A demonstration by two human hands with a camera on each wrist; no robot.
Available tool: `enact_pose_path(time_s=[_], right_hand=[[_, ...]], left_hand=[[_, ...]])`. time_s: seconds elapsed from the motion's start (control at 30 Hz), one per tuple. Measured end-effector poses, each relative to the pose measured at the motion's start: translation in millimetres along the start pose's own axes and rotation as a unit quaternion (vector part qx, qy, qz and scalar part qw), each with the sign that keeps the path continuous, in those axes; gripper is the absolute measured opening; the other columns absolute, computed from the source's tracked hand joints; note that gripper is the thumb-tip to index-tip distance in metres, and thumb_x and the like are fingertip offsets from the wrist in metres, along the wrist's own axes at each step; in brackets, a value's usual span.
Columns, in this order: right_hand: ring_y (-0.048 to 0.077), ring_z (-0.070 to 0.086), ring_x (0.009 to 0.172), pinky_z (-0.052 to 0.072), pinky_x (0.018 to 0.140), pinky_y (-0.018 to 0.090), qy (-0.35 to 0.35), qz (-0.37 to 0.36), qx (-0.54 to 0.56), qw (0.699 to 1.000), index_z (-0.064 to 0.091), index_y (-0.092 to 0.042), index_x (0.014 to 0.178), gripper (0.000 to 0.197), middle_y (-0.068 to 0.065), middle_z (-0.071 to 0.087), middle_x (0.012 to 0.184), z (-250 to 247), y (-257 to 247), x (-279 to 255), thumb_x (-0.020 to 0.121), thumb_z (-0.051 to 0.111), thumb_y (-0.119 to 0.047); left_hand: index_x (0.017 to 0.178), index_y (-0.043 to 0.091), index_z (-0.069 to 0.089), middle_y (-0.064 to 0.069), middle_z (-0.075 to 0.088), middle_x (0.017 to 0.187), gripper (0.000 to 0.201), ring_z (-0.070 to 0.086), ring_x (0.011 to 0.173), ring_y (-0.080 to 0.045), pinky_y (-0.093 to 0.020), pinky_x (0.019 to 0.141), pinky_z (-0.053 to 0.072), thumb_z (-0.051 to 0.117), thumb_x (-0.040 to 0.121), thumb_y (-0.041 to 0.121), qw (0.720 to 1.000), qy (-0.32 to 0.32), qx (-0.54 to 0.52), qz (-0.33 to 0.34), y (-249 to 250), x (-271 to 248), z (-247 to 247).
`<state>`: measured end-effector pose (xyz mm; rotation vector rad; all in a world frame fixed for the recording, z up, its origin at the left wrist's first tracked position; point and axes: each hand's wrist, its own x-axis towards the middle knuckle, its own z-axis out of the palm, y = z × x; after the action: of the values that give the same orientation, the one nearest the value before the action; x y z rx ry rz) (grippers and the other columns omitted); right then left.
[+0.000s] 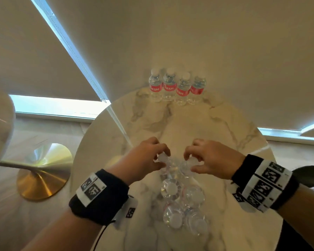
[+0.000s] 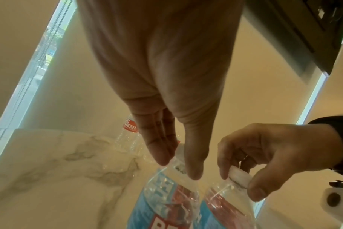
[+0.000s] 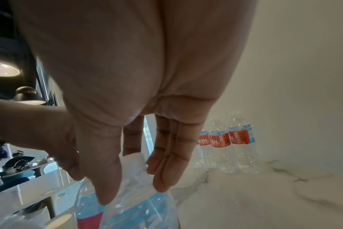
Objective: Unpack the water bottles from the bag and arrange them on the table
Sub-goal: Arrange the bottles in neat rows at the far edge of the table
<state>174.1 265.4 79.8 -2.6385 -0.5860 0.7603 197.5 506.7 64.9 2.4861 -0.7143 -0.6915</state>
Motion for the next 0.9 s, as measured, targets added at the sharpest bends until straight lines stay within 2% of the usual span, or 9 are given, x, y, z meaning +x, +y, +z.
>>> enact_pose_path(time_s=[0.1,0.2,0.27,0.33,0.43,0.53,0.7,0.9], right_hand=[[0.01,0.048,0.078,0.037,0.068,0.023,0.032,0.007,-0.029,0.999,0.062,-0.027,0.109,0.029,-0.01,0.048,0.09,-14,3,13,0.083,0.065,-0.041],[0.015,0.056,0.085,0.042,0.07,0.027,0.067,0.027,-0.025,0.997,0.065,-0.024,0.101,0.025,-0.005,0.06,0.092,-39,6,35,0.081,0.064,-0.038],[0.016,0.058,0.082,0.045,0.069,0.03,0.088,0.028,-0.01,0.996,0.067,-0.022,0.098,0.022,-0.003,0.063,0.091,-59,5,52,0.08,0.065,-0.033],[0.014,0.057,0.078,0.044,0.065,0.027,0.102,0.021,-0.003,0.995,0.069,-0.02,0.098,0.018,-0.004,0.064,0.088,-78,4,72,0.081,0.066,-0.026],[0.01,0.054,0.074,0.035,0.058,0.018,0.115,0.018,0.007,0.993,0.07,-0.018,0.101,0.019,-0.008,0.059,0.083,-99,5,109,0.083,0.065,-0.021],[0.014,0.055,0.077,0.038,0.063,0.025,0.133,0.034,0.017,0.99,0.071,-0.016,0.104,0.025,-0.005,0.057,0.086,-109,8,147,0.081,0.066,-0.019],[0.019,0.056,0.086,0.041,0.073,0.028,0.149,0.055,0.014,0.987,0.069,-0.016,0.108,0.029,-0.001,0.057,0.094,-118,14,195,0.08,0.069,-0.02],[0.016,0.051,0.086,0.036,0.073,0.027,0.157,0.06,-0.002,0.986,0.068,-0.018,0.111,0.031,-0.002,0.052,0.097,-122,17,226,0.081,0.074,-0.02]], left_hand=[[0.117,0.027,0.064,0.007,0.053,0.105,0.032,0.06,0.088,-0.012,-0.032,0.085,0.054,0.073,0.086,0.029,1.0,0.019,0.003,0.002,-11,7,-12],[0.115,0.026,0.064,0.009,0.051,0.101,0.031,0.062,0.088,-0.014,-0.035,0.087,0.056,0.073,0.085,0.025,0.998,0.054,-0.008,0.004,-24,23,-35],[0.114,0.022,0.066,0.008,0.053,0.099,0.032,0.062,0.087,-0.015,-0.035,0.087,0.057,0.074,0.083,0.021,0.996,0.086,-0.006,0.01,-30,37,-55],[0.114,0.02,0.067,0.007,0.054,0.098,0.033,0.062,0.086,-0.015,-0.035,0.088,0.057,0.075,0.082,0.017,0.993,0.114,0.009,0.02,-36,54,-77],[0.115,0.022,0.067,0.006,0.055,0.099,0.035,0.063,0.086,-0.018,-0.038,0.088,0.057,0.073,0.081,0.016,0.99,0.133,0.034,0.018,-50,80,-105],[0.116,0.024,0.067,0.006,0.053,0.097,0.036,0.062,0.086,-0.018,-0.04,0.089,0.056,0.072,0.081,0.016,0.99,0.128,0.065,0.006,-65,107,-124],[0.119,0.023,0.067,0.004,0.056,0.101,0.037,0.063,0.092,-0.021,-0.04,0.092,0.054,0.072,0.082,0.018,0.986,0.138,0.092,-0.005,-92,138,-145],[0.121,0.022,0.066,0.004,0.056,0.099,0.037,0.062,0.097,-0.022,-0.036,0.093,0.05,0.071,0.085,0.02,0.985,0.126,0.115,-0.007,-101,161,-149]])
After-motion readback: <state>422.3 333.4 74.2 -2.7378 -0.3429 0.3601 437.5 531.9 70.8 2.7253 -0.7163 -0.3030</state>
